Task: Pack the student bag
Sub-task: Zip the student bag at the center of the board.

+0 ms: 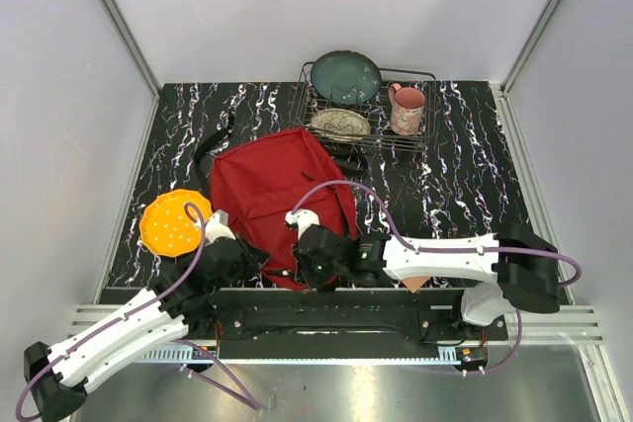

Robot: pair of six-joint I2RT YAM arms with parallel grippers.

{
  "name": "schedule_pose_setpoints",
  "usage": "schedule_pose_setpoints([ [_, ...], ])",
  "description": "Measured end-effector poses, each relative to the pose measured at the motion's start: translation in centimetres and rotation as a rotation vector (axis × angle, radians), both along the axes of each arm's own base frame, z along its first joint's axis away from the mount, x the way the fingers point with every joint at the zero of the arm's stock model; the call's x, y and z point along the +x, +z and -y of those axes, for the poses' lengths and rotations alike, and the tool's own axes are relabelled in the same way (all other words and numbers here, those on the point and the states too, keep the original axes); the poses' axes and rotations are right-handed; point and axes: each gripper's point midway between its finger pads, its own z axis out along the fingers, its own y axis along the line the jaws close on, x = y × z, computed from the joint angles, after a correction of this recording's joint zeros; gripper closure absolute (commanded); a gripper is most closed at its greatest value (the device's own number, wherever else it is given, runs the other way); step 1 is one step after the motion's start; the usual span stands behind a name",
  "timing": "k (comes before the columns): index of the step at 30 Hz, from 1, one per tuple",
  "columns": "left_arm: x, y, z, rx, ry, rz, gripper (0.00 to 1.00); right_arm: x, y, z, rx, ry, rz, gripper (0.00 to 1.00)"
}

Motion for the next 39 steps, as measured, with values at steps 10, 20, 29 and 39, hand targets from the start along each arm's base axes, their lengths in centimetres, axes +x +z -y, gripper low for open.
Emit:
schedule_pose_setpoints([
  [10,-0.1,1.1,-0.2,-0.059,0.022,0.025,1.0,-0.3,1.4,0.6,-0.015,0.021,0.005,1.0],
  [20,-0.3,1.7,0.2,-0.088,-0.001,0.043,1.0,-2.6,1.9,0.2,0.007,0.124,-0.052,1.0],
  [29,-0.2,2.1,0.3,-0.074,-0.032,0.077,0.23,-3.0,0.3,0.4,-0.042,0.051,-0.127,1.0],
  [39,-0.6,2.7,0.7,-0.134,-0.032,0.056,0.01,-3.9,-1.9,2.9,-0.157,-0.008,-0.162,1.0],
])
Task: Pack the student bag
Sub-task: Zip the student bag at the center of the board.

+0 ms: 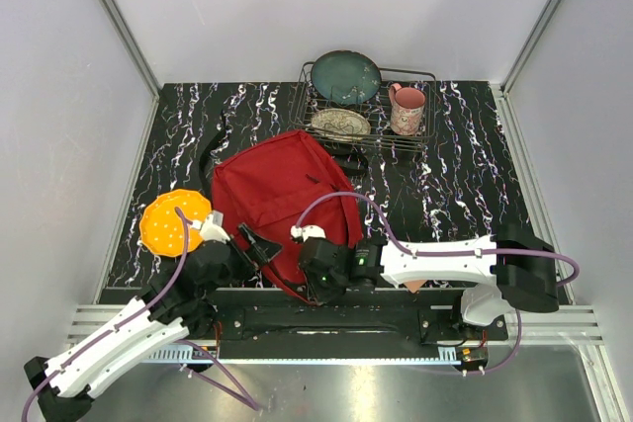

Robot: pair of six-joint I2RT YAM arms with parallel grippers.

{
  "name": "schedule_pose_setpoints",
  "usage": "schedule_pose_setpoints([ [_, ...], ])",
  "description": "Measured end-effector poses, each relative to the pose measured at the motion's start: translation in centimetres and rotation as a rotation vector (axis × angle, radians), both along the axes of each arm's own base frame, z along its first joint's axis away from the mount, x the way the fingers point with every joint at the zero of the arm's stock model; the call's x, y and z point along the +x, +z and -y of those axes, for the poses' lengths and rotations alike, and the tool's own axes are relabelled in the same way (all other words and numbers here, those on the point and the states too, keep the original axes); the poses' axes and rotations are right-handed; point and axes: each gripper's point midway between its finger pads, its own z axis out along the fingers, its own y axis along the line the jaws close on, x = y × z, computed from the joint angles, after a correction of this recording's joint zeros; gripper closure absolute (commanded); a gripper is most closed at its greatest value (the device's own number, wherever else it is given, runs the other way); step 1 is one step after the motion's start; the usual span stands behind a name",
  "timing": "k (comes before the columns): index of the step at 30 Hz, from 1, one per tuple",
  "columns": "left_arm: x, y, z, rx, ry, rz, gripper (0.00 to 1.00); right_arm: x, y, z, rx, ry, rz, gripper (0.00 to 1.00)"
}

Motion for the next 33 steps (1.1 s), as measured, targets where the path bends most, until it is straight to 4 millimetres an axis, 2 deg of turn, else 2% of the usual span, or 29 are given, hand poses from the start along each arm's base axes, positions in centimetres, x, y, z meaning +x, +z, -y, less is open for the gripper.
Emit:
schedule_pose_setpoints([
  [8,-2.0,-0.6,1.3,-0.086,-0.023,-0.137,0.01,0.5,-0.3,-0.1,0.005,-0.052,0.019,1.0],
  [11,-3.0,-0.8,1.8,-0.126,-0.029,-0.182,0.07,0.8,-0.3,-0.2,0.008,-0.06,0.031,1.0],
  [12,-3.3,-1.2,1.9,-0.14,-0.027,-0.203,0.13,0.8,-0.3,-0.2,0.008,-0.061,0.033,1.0],
  [13,-3.7,-2.0,1.9,-0.143,-0.019,-0.233,0.27,0.8,-0.3,-0.2,0.008,-0.062,0.034,1.0],
  [15,-4.1,-2.9,1.9,-0.137,-0.012,-0.26,0.41,0.9,-0.3,-0.2,0.008,-0.064,0.038,1.0],
  [16,-4.1,-3.3,1.8,-0.132,-0.001,-0.268,0.51,0.9,-0.3,-0.2,0.008,-0.065,0.039,1.0],
  [17,-4.0,-3.8,1.5,-0.119,0.018,-0.268,0.71,0.9,-0.2,-0.2,0.01,-0.065,0.04,1.0],
  [20,-3.1,-4.4,0.8,-0.106,0.082,-0.248,0.92,1.1,0.1,-0.8,0.038,-0.065,0.045,1.0],
  [23,-2.3,-4.2,0.5,-0.106,0.117,-0.217,0.9,1.2,0.3,-1.4,0.069,-0.059,0.053,1.0],
  [24,-2.0,-4.1,0.4,-0.101,0.122,-0.206,0.82,1.2,0.4,-1.6,0.074,-0.056,0.057,1.0],
  [26,-1.4,-4.3,0.1,-0.079,0.135,-0.194,0.79,1.4,0.6,-2.0,0.092,-0.046,0.068,1.0],
  [27,-0.9,-4.5,-0.3,-0.055,0.146,-0.186,0.76,1.5,0.6,-2.2,0.099,-0.04,0.074,1.0],
  [29,0.5,-5.0,-1.3,-0.016,0.179,-0.192,0.75,1.8,0.7,-3.0,0.11,-0.031,0.086,1.0],
  [32,2.5,-5.6,-3.2,0.022,0.221,-0.235,0.65,2.8,0.6,-5.3,0.129,-0.02,0.109,1.0],
  [33,3.2,-5.8,-3.9,0.025,0.232,-0.251,0.58,3.3,0.6,-6.0,0.138,-0.018,0.117,1.0],
])
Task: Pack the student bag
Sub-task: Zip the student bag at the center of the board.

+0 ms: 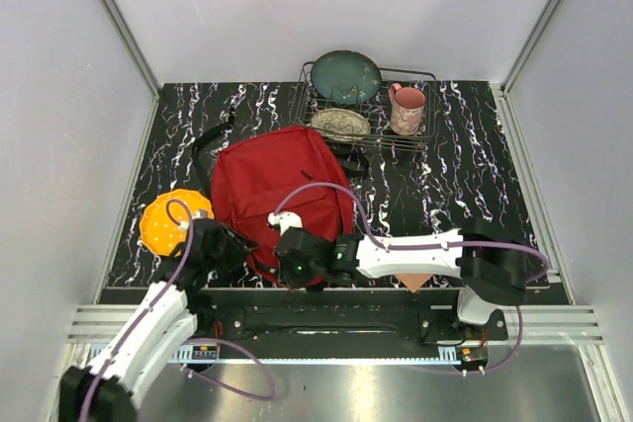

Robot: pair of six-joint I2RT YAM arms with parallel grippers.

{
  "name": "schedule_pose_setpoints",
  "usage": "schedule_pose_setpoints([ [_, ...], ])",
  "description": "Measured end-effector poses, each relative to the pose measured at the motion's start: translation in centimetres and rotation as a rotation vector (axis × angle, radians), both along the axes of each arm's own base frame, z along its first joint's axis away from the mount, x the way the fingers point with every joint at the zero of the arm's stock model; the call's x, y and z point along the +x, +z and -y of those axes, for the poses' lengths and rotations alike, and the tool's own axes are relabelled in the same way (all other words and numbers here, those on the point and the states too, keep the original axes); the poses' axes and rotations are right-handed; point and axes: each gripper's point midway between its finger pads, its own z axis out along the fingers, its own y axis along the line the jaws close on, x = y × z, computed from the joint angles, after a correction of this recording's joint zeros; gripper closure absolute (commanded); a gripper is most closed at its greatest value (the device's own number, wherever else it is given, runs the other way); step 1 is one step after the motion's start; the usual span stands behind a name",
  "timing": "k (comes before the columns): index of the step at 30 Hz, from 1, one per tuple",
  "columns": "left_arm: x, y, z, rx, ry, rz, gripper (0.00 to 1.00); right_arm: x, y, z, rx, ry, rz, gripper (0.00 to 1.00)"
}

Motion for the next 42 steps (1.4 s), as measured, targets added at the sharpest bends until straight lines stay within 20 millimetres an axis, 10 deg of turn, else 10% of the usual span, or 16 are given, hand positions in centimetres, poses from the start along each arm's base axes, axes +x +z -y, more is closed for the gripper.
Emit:
schedule_pose_setpoints([
  [4,1.4,-0.4,-2.0,-0.014,0.003,-0.056,0.12,1.5,0.1,-1.5,0.019,0.0,0.016,1.0],
  [7,2.5,1.5,-1.7,-0.023,-0.051,0.033,0.01,1.5,0.1,-1.3,0.016,0.018,-0.004,1.0],
  [20,-0.4,5.9,-0.9,-0.134,-0.033,0.212,0.01,3.2,-0.5,-0.1,0.014,0.017,-0.07,1.0],
  [40,-2.4,2.2,-0.7,-0.186,0.025,0.051,0.8,2.6,0.4,-0.1,0.071,0.119,-0.129,1.0],
  [42,-2.3,2.3,-0.5,-0.188,0.017,0.049,1.0,2.4,0.2,0.0,0.073,0.126,-0.136,1.0],
])
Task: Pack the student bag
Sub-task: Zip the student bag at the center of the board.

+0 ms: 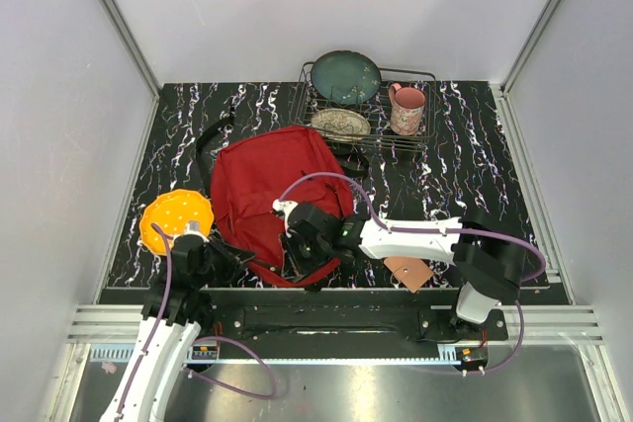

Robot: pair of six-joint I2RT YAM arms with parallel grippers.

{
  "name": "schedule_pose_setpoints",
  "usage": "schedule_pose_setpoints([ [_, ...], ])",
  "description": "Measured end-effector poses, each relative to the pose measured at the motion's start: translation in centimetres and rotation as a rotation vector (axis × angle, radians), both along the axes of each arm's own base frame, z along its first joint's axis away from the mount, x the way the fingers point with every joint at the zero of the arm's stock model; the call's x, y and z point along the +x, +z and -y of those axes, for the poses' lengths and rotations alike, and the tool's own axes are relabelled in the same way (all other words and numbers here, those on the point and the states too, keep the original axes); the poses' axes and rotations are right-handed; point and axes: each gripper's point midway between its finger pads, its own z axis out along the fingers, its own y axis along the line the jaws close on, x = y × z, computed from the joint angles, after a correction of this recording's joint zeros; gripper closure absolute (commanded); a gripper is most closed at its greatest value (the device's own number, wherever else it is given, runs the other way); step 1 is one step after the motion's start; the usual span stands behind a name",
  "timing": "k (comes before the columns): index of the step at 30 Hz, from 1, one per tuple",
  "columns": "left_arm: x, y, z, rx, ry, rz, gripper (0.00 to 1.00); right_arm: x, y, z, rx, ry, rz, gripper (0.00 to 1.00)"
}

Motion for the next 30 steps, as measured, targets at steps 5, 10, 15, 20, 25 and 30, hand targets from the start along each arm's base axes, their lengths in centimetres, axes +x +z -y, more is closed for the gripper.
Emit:
schedule_pose_setpoints([
  [5,0.0,-0.5,0.3,0.017,-0.024,-0.031,1.0,-0.5,0.1,0.0,0.009,0.023,-0.019,1.0],
  [10,-0.1,-0.6,0.3,0.039,-0.041,-0.062,1.0,-1.4,-0.2,0.2,0.007,0.056,-0.031,1.0],
  [15,-0.4,-0.4,0.6,0.035,-0.06,-0.067,1.0,-2.0,-1.0,1.0,0.005,0.051,-0.018,1.0],
  [20,-0.8,-0.2,0.9,0.021,-0.08,-0.07,1.0,-1.7,-0.8,2.3,0.004,-0.006,0.008,1.0],
  [25,-0.9,0.4,0.6,0.026,-0.068,-0.044,1.0,-1.7,-0.9,3.5,-0.025,-0.041,0.021,1.0],
  [30,-0.9,0.4,0.4,0.036,-0.057,-0.044,1.0,-2.4,-2.4,5.4,-0.093,-0.047,-0.001,1.0],
])
